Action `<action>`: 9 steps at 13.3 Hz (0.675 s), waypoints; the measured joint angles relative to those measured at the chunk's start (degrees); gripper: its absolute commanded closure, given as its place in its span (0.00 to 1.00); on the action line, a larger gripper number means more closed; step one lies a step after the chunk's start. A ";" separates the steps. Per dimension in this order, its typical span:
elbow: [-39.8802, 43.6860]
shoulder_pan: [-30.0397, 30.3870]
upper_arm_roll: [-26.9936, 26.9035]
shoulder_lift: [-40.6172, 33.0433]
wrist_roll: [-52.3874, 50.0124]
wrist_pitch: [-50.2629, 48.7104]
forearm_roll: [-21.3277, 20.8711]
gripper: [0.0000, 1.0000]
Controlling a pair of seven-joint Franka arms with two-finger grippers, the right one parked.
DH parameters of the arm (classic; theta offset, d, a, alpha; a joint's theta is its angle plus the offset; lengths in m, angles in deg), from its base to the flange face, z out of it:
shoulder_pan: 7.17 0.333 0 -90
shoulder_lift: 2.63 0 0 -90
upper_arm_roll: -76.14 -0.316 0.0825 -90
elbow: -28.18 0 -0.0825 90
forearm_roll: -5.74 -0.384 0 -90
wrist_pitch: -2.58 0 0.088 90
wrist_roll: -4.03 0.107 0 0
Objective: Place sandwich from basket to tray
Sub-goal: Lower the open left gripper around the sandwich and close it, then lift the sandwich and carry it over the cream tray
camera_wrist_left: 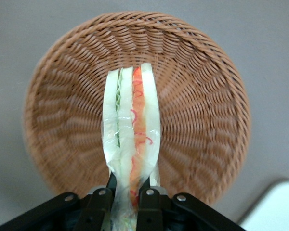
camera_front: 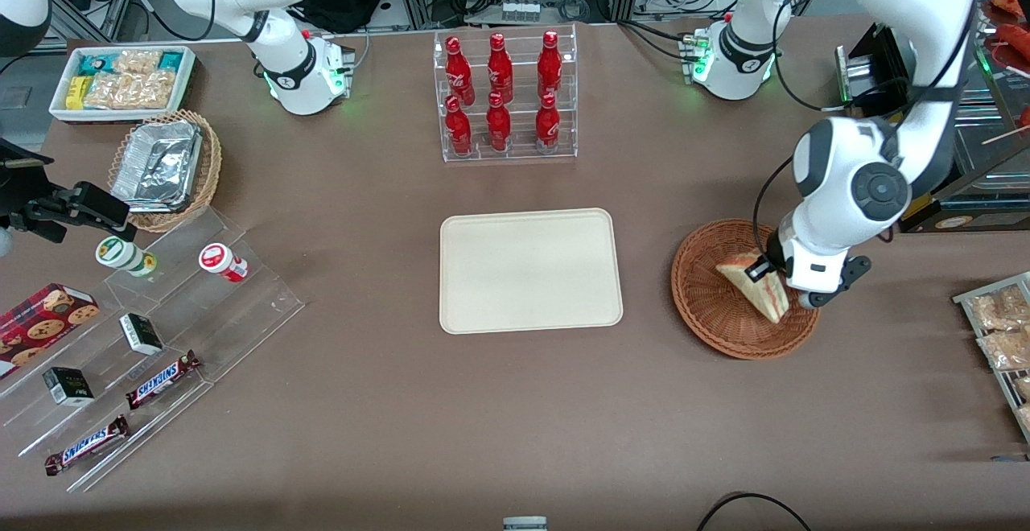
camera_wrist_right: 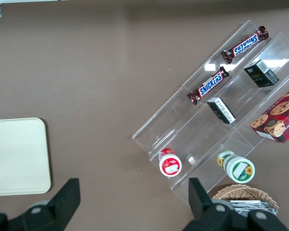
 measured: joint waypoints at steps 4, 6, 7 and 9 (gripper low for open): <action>11.47 -7.08 1.20 -1.72 -0.10 -11.87 0.02 0.90; 13.31 -13.21 1.57 0.27 -0.91 -11.90 0.03 0.90; 14.26 -16.06 1.68 1.76 -1.34 -11.81 0.05 0.89; 16.62 -20.80 1.78 5.06 -1.79 -11.61 0.07 0.87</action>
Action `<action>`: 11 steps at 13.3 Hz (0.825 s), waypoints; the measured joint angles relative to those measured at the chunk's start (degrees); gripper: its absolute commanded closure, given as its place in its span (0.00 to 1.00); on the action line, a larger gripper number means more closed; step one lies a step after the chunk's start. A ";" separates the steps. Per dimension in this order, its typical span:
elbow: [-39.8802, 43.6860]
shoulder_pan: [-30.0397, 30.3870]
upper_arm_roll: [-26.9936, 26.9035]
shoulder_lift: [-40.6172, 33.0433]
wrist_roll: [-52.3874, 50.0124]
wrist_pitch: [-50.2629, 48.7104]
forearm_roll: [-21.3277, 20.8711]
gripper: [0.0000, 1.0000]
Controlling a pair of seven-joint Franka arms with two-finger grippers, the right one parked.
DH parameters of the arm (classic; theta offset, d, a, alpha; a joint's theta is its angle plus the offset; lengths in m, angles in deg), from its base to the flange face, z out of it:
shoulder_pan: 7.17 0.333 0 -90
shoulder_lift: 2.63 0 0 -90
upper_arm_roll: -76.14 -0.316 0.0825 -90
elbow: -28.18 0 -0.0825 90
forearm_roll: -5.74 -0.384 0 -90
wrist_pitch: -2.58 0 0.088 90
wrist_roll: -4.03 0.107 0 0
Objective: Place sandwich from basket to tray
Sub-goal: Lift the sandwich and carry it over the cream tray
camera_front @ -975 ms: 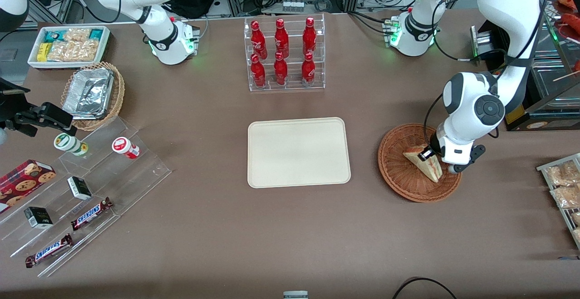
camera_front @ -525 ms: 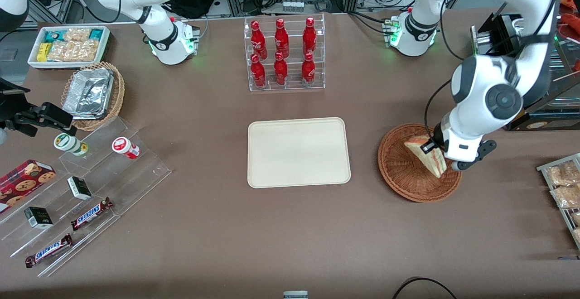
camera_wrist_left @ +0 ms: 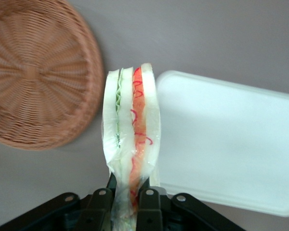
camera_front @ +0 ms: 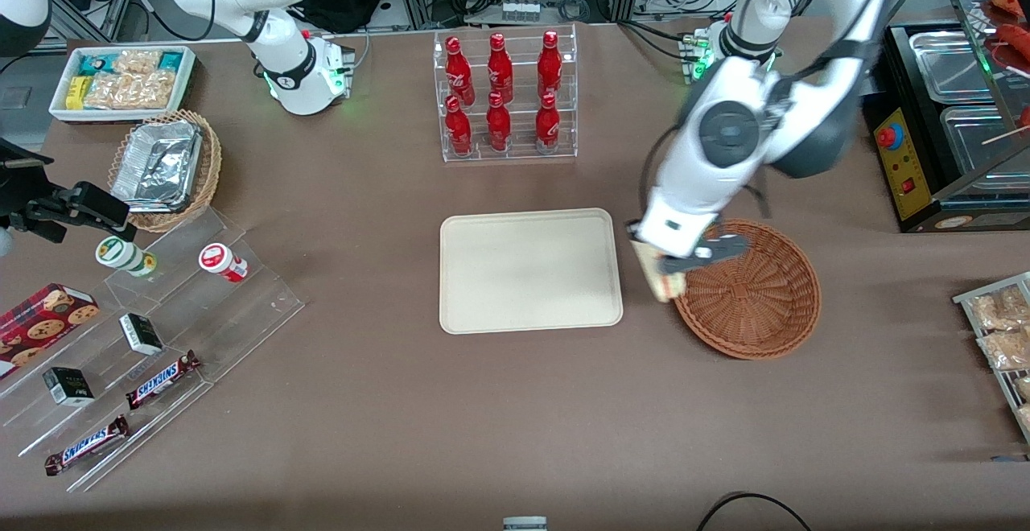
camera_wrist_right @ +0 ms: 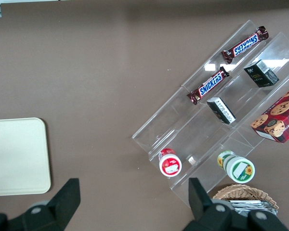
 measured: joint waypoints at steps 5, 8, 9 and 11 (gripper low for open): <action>2.49 -7.83 0.00 8.01 -0.06 7.28 0.02 0.87; 2.67 -11.88 -0.01 12.60 -0.13 12.60 0.02 0.87; 2.74 -12.73 -0.01 13.63 -0.49 13.72 0.01 0.87; 2.83 -14.11 -0.03 15.47 -1.44 16.63 -0.05 0.87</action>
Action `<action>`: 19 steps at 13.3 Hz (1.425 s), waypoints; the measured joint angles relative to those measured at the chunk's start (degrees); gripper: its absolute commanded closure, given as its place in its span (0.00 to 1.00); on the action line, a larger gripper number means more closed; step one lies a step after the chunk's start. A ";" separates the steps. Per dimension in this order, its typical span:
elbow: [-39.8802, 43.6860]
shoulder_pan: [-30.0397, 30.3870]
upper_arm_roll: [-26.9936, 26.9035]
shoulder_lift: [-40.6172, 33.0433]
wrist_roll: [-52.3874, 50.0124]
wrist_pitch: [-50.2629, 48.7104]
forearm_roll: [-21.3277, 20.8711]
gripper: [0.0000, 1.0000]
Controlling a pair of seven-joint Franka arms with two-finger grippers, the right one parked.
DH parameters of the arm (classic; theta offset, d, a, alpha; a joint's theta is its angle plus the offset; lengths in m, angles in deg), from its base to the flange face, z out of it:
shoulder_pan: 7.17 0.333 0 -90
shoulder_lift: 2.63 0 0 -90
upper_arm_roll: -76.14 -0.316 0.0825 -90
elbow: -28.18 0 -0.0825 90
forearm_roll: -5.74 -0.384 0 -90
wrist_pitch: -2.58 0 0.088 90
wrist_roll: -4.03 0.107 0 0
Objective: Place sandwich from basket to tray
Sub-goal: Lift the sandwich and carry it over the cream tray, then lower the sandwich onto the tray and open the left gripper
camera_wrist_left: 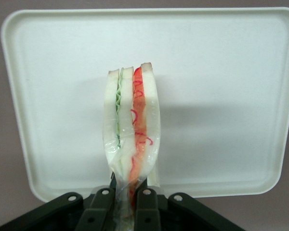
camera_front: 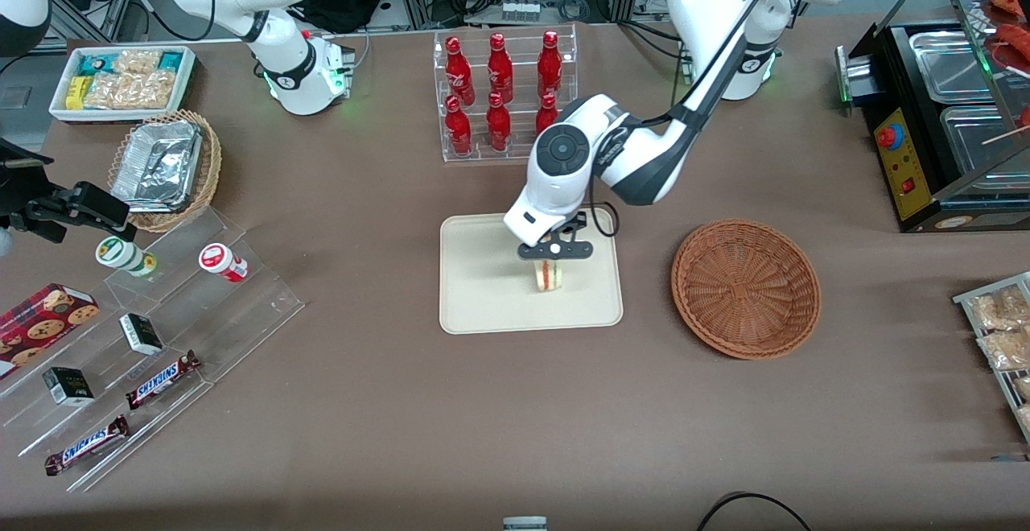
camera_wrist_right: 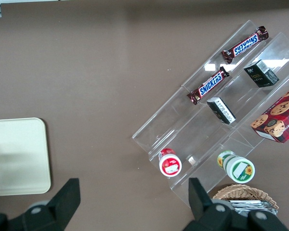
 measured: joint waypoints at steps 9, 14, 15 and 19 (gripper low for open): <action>0.35 -1.52 -0.07 4.44 -0.51 3.71 -0.10 0.00; 1.35 -1.52 -0.27 3.93 -0.61 3.55 -0.11 0.00; 1.70 -1.42 -0.46 3.08 -0.70 2.79 -0.10 0.00; 3.07 3.75 -1.38 -6.94 -1.19 -11.63 -0.15 0.00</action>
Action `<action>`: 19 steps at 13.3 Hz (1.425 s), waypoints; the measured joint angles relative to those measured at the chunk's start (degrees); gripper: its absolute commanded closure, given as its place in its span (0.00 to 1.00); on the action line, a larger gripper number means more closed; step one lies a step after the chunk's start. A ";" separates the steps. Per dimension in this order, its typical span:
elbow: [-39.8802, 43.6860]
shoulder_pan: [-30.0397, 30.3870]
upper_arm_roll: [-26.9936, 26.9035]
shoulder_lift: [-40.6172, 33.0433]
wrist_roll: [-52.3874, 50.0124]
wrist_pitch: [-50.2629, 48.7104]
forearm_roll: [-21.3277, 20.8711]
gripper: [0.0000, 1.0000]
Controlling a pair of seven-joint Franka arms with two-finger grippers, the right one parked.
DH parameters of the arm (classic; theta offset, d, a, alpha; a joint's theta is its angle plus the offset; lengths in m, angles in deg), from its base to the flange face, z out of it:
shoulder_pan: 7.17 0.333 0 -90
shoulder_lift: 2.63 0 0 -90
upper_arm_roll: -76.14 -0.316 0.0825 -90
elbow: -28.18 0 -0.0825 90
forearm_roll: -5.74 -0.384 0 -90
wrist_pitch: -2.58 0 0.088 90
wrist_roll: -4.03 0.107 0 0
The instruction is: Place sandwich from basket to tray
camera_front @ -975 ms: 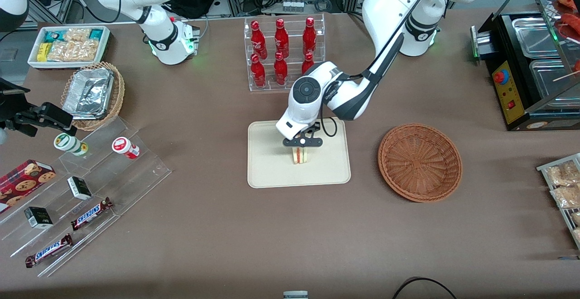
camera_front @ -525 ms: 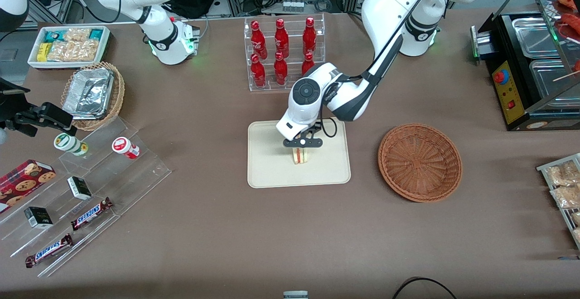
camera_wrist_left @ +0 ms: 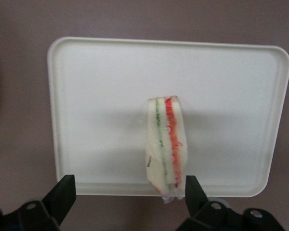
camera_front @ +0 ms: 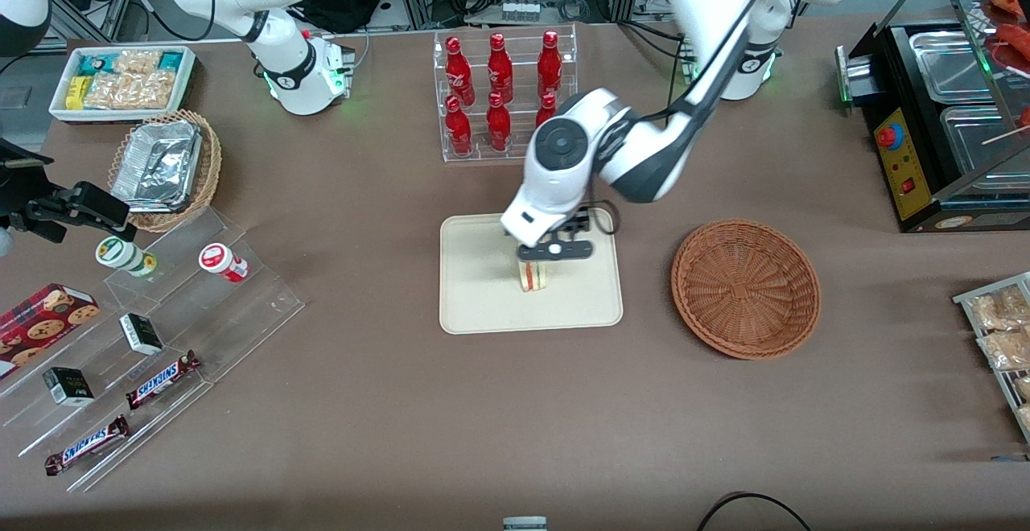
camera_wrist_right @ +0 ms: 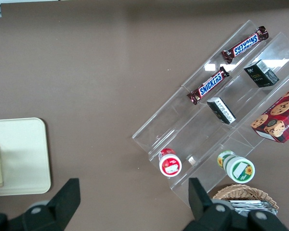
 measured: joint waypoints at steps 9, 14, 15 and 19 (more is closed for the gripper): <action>0.05 25.77 -0.55 -22.65 25.06 -27.12 -0.02 0.00; -0.56 33.04 -0.50 -26.31 37.10 -31.74 0.02 0.00; -0.56 34.42 -0.52 -26.54 38.82 -31.91 0.01 0.00; -0.23 35.77 -0.38 -26.63 39.72 -31.74 -0.04 0.00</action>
